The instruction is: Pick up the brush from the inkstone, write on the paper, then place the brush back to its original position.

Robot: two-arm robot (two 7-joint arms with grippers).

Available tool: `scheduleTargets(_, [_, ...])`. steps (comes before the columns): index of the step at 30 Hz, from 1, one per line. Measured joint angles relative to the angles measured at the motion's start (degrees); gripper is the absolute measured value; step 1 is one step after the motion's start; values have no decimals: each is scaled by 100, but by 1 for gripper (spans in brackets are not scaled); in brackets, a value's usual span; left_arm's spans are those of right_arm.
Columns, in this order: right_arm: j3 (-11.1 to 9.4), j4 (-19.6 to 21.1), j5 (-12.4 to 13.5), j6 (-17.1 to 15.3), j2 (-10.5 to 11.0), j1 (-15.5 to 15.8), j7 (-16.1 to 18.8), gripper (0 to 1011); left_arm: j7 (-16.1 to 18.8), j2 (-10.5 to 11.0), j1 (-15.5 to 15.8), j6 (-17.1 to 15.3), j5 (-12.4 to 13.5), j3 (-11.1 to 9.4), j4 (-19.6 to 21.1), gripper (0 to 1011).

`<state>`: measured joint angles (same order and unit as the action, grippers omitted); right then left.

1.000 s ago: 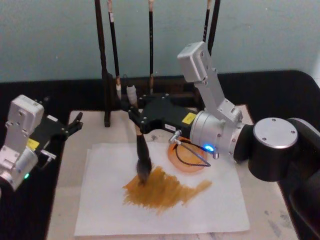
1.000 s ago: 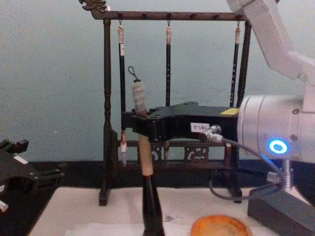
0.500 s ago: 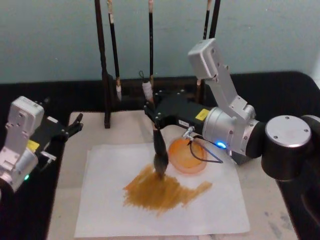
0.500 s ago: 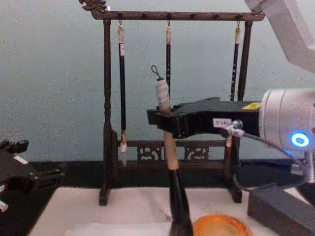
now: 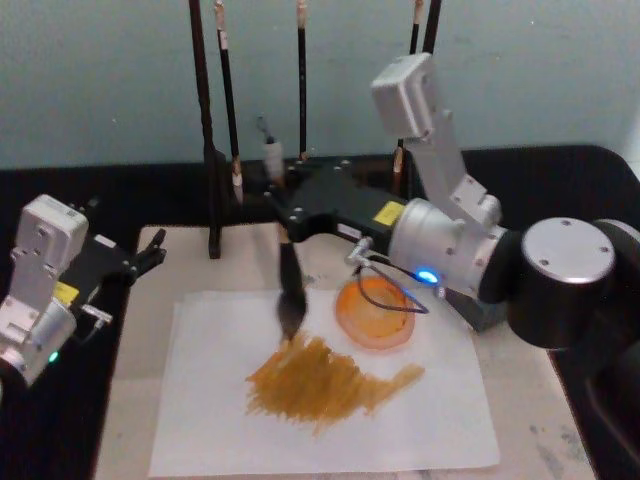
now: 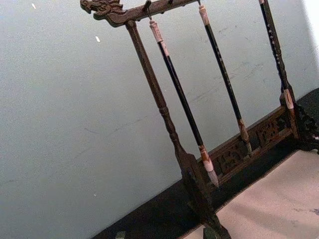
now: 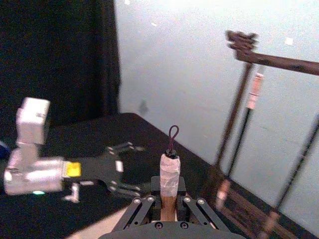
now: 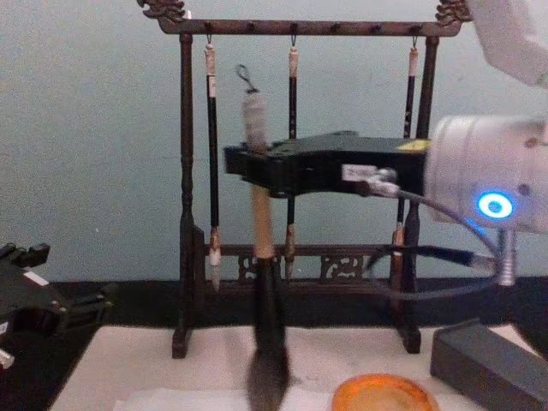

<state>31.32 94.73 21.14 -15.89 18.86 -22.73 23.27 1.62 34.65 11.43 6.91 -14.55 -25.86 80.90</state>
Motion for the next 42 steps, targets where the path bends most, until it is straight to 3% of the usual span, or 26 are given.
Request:
scheduleTargets(10, [346, -379, 158, 245, -255, -232, 393, 155, 0, 0, 0, 0, 0, 0, 0, 1010])
scheduleTargets(16, [418, -420, 213, 219, -243, -229, 398, 155, 0, 0, 0, 0, 0, 0, 0, 1010])
scheduleTargets(22, [454, -353, 177, -24, -140, -190, 219, 154, 0, 0, 0, 0, 0, 0, 0, 1010])
scheduleTargets(32, [344, -193, 45, -245, -17, -37, -66, 155, 0, 0, 0, 0, 0, 0, 0, 1010])
scheduleTargets(42, [54, -55, 5, -285, 24, 245, -342, 155, 0, 0, 0, 0, 0, 0, 0, 1010])
